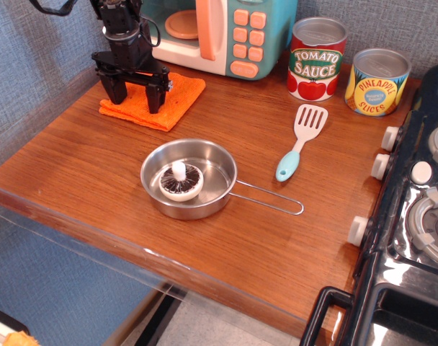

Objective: Move the towel to the front of the oven.

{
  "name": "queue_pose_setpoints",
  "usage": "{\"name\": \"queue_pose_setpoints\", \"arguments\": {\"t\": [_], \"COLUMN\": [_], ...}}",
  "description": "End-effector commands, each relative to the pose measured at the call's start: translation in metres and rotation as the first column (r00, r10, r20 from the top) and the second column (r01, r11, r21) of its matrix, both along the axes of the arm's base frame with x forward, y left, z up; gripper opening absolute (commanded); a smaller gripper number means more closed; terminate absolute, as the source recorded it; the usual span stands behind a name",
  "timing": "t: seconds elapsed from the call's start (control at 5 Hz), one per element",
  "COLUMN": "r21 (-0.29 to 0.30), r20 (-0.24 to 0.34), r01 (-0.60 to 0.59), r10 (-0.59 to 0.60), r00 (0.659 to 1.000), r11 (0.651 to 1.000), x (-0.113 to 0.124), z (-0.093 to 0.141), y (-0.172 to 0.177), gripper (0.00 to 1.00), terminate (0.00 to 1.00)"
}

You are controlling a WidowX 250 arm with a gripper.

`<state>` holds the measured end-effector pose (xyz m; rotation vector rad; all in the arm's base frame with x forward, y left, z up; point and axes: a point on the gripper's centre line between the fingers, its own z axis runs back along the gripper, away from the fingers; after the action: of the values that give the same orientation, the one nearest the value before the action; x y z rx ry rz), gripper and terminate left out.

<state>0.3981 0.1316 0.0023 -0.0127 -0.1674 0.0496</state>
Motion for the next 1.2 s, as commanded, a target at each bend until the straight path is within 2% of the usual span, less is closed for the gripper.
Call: {"name": "queue_pose_setpoints", "arguments": {"t": [0.0, 0.2, 0.4, 0.6, 0.8, 1.0], "r21": [-0.046, -0.056, -0.057, -0.031, 0.045, 0.072], "r20": [-0.008, 0.002, 0.014, 0.015, 0.012, -0.015], "r01": [0.039, 0.045, 0.05, 0.047, 0.04, 0.032], "r10": [-0.039, -0.045, -0.049, -0.046, -0.041, -0.032], "r00": [0.999, 0.999, 0.999, 0.999, 0.999, 0.999], "r11": [0.998, 0.997, 0.997, 0.998, 0.998, 0.997], "x": [-0.008, -0.01, -0.012, -0.02, -0.042, -0.064], "z": [0.031, 0.061, 0.075, 0.098, 0.123, 0.132], "y": [-0.013, -0.016, -0.019, -0.022, -0.029, -0.031], "gripper": [1.0, 1.0, 1.0, 1.0, 1.0, 1.0], "terminate": [0.0, 0.0, 0.0, 0.0, 0.0, 0.0]}}
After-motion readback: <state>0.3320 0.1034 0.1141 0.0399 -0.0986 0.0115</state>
